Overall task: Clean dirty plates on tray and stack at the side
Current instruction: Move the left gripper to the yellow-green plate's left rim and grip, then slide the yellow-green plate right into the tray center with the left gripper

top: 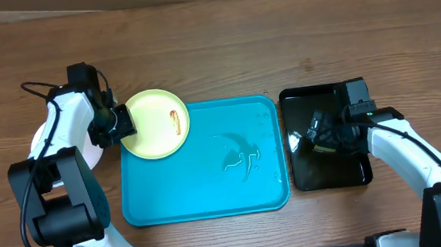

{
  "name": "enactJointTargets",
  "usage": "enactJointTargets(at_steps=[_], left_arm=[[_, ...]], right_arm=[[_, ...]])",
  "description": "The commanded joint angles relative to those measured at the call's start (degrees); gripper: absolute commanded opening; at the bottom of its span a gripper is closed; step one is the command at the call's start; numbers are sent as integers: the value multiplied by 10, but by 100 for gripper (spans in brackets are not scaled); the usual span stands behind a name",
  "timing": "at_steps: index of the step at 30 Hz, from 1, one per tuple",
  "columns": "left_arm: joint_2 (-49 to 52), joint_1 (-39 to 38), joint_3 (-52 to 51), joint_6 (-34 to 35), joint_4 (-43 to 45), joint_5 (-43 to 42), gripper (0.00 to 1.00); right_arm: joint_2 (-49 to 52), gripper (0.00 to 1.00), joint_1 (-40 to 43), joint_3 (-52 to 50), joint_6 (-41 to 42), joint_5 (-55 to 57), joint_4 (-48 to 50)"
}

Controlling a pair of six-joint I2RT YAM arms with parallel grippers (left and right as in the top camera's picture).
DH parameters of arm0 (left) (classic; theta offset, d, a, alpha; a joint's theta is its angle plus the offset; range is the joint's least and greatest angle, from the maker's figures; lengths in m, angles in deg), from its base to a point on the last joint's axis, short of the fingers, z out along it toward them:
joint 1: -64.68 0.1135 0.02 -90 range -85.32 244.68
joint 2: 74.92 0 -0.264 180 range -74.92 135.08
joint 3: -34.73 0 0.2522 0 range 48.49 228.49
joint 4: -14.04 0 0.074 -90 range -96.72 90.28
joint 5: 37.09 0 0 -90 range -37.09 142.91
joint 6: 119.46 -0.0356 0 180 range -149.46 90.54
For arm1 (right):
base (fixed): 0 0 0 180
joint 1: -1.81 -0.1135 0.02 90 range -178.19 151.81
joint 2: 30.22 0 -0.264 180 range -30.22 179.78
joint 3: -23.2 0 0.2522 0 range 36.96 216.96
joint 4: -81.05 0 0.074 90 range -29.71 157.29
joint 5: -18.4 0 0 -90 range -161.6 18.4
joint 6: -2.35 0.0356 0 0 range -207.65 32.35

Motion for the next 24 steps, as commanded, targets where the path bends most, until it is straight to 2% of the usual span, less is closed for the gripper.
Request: enactJointTargets(at_steps=[1, 5, 7, 10, 14, 19, 24], left_arm=[[5, -13, -2, -26, 6, -15, 50], [5, -14, -3, -25, 18, -6, 49], [5, -14, -3, -24, 18, -10, 46], [5, -16, -4, -24, 4, -38, 42], [5, -26, -19, -24, -7, -68, 43], [5, -60, -81, -23, 33, -71, 43], [4, -109, -106, -19, 29, -71, 34]], right_arm=[[-3, 100, 2, -1, 0, 7, 2], [-3, 100, 2, -1, 0, 7, 2], [-3, 100, 2, -1, 0, 7, 2], [-3, 100, 2, -1, 0, 7, 2], [-3, 100, 2, -1, 0, 7, 2], [-3, 100, 2, -1, 0, 7, 2], [-3, 100, 2, -1, 0, 7, 2]])
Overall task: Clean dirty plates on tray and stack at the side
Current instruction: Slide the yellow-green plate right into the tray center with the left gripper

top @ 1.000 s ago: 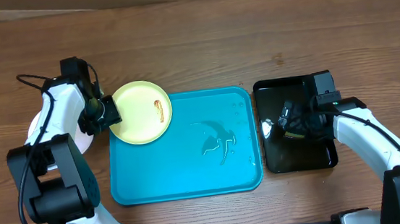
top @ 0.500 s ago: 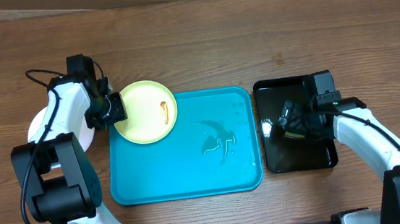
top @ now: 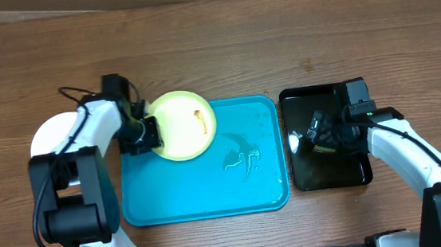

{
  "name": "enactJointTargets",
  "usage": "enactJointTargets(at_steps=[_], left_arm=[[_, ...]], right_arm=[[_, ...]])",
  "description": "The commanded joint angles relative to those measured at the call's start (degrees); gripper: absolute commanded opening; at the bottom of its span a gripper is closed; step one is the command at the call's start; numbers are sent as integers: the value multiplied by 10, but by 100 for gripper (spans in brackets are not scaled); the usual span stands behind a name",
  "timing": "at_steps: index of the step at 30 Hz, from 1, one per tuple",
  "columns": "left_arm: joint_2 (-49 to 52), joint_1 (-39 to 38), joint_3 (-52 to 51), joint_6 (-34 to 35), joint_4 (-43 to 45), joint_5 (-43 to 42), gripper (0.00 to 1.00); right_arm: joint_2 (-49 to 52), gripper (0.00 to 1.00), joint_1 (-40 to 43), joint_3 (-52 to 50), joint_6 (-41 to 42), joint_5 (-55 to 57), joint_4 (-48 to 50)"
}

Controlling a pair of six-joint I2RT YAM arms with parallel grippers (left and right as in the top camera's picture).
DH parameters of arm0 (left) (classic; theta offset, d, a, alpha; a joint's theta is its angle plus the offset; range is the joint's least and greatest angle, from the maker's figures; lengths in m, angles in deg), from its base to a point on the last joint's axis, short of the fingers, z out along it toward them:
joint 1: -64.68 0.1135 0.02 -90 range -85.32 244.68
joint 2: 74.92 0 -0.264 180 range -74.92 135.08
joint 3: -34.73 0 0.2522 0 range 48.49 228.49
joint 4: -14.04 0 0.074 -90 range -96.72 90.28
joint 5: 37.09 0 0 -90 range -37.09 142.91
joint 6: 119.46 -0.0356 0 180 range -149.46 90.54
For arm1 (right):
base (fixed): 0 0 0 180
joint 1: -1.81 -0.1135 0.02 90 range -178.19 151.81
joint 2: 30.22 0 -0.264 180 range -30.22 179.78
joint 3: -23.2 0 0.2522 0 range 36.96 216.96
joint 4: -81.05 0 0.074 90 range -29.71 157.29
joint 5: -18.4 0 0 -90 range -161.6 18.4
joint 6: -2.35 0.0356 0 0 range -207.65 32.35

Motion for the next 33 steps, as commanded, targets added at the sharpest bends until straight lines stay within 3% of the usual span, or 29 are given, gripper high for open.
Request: enactJointTargets(at_steps=[1, 13, 21, 33], left_arm=[[10, -39, -20, -6, -12, -11, 34], [8, -178, -18, 41, -69, -3, 34], [-36, -181, 9, 92, -88, 75, 38], [-44, -183, 0, 135, -25, 108, 40]], right_arm=[[-3, 100, 2, -1, 0, 7, 2], [-3, 100, 2, -1, 0, 7, 2], [-3, 100, 2, -1, 0, 7, 2], [-3, 100, 2, -1, 0, 7, 2]])
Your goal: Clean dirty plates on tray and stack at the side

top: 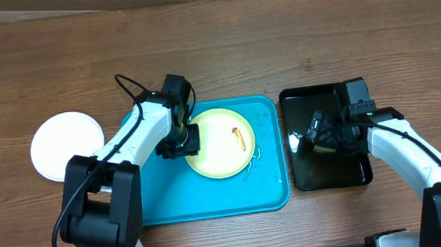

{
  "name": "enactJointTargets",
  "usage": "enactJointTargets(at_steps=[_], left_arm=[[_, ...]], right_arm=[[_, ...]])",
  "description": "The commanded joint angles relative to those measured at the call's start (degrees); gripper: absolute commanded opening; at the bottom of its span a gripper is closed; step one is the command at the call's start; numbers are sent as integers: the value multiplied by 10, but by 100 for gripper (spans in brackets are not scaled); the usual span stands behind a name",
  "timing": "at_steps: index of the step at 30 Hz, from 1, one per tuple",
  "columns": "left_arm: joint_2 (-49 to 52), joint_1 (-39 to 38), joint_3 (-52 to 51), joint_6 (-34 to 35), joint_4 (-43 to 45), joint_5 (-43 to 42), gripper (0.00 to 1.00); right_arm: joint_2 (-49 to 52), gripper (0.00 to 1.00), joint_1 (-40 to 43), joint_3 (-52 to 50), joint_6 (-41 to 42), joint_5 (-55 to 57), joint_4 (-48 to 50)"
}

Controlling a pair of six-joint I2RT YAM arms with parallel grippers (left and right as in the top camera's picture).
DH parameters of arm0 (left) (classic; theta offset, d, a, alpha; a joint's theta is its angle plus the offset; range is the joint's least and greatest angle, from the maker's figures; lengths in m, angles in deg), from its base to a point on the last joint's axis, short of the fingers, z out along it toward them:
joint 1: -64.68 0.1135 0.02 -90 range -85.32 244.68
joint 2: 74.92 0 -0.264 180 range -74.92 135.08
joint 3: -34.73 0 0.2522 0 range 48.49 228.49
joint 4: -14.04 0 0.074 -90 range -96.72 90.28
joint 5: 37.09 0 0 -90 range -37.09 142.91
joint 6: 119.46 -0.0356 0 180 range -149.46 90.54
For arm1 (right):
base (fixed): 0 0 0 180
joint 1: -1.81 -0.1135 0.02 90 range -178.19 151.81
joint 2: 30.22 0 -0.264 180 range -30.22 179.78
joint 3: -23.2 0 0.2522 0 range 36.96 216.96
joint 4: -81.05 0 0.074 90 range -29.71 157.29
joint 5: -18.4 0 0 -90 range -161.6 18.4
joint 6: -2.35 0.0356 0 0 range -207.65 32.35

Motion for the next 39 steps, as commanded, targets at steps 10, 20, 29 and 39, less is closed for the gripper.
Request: enactJointTargets(at_steps=[10, 20, 29, 39], left_arm=[[-12, -8, 2, 13, -9, 28, 34], [-12, -8, 2, -5, -9, 44, 19], [-12, -8, 2, -15, -11, 81, 10], [-12, -8, 2, -15, -10, 156, 8]], right_arm=[[-3, 100, 2, -1, 0, 7, 2], [-3, 100, 2, -1, 0, 7, 2], [-3, 100, 2, -1, 0, 7, 2], [-3, 100, 2, -1, 0, 7, 2]])
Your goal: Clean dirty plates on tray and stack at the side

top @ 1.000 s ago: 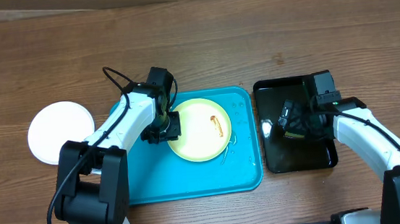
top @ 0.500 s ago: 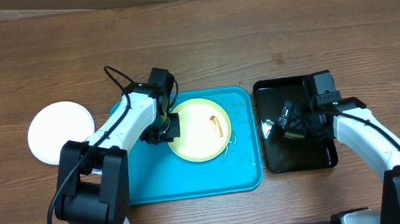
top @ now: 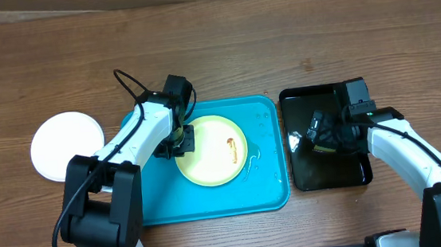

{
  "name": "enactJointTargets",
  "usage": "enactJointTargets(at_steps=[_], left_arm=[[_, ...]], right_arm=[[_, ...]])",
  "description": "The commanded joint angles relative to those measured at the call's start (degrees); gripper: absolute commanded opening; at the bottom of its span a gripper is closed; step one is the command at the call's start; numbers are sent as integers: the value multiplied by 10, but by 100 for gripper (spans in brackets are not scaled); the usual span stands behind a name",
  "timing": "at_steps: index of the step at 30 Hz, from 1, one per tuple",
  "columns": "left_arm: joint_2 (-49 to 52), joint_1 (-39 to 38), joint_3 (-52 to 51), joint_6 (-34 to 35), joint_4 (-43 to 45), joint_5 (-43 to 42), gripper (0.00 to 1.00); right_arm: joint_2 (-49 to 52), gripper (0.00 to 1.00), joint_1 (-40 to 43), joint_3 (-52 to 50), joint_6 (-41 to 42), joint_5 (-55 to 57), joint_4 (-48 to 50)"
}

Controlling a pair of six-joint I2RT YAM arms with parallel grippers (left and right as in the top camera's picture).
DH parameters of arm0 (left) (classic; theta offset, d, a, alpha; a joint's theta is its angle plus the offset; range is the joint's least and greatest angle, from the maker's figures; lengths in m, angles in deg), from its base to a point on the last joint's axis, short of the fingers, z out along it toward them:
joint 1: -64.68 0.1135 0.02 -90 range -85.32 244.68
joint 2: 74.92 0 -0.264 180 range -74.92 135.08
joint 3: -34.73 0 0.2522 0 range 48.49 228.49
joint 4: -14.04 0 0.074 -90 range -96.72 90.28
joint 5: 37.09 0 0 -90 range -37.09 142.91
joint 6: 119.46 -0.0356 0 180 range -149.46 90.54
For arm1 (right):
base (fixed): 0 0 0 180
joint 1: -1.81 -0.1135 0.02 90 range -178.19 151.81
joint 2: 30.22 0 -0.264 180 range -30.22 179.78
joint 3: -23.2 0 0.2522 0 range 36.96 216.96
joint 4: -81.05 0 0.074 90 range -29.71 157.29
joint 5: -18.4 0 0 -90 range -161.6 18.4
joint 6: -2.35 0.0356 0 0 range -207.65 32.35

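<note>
A pale yellow plate [top: 207,158] with an orange-brown smear [top: 231,148] lies over the middle of the blue tray [top: 155,201]. My left gripper [top: 179,141] is shut on the plate's left rim. A clean white plate [top: 66,145] lies on the table at the far left. My right gripper [top: 316,137] hovers low inside the black tray [top: 345,175]. Its dark fingers blend with the tray, so their state and anything between them is unclear.
A thin puddle of clear liquid [top: 254,154] glistens on the blue tray just right of the yellow plate. The black tray stands close against the blue tray's right edge. The left arm's cable [top: 127,84] loops above the tray's far left corner.
The yellow plate, still held at its rim by my left gripper, has shifted slightly left and toward the front of the blue tray. The right arm has not moved.
My left gripper first held the yellow plate at the blue tray's far left corner, near the white plate. Then plate and gripper were further right over the tray's far edge, then near the tray's middle, and now slightly back left. The right gripper stayed in the black tray throughout.
</note>
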Motion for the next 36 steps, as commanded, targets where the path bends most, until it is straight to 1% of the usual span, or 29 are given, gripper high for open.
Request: enactJointTargets(at_steps=[1, 2, 3, 4, 5, 7, 8, 10, 13, 17, 20, 26, 28, 30, 31, 34, 36], left_arm=[[-12, -4, 2, -9, 2, 56, 9], [-12, -4, 2, -9, 2, 55, 11], [-12, -4, 2, -9, 1, 51, 15], [-12, -4, 2, -9, 1, 42, 22], [-12, -4, 2, -9, 1, 31, 25], [-12, -4, 2, -9, 0, -9, 27], [-12, -4, -1, -7, 1, -34, 27], [-12, -4, -7, 2, 1, -48, 26], [-12, -4, -26, 21, 9, -48, 23], [-12, -4, -66, 43, 52, -48, 22], [-12, -4, -70, 43, 54, -48, 20], [-12, -4, -70, 43, 64, -48, 19], [-12, -4, -70, 43, 67, -50, 16], [-12, -4, -70, 43, 68, -63, 16], [-12, -4, -70, 43, 68, -65, 15], [-12, -4, -70, 43, 72, -66, 12], [-12, -4, -70, 43, 75, -66, 13]], right_arm=[[-3, 100, 2, -1, 0, 7, 2], [-3, 100, 2, -1, 0, 7, 2], [-3, 100, 2, -1, 0, 7, 2], [-3, 100, 2, -1, 0, 7, 2], [-3, 100, 2, -1, 0, 7, 2], [-3, 100, 2, -1, 0, 7, 2], [-3, 100, 2, -1, 0, 7, 2], [-3, 100, 2, -1, 0, 7, 2], [-3, 100, 2, -1, 0, 7, 2], [-3, 100, 2, -1, 0, 7, 2], [-3, 100, 2, -1, 0, 7, 2], [-3, 100, 2, -1, 2, -8, 2], [-3, 100, 2, -1, 2, -17, 2], [-3, 100, 2, -1, 2, -84, -41], [-3, 100, 2, -1, 2, -91, -58], [-3, 100, 1, -1, 2, -98, -67], [-3, 97, 1, -6, 7, -90, -66]])
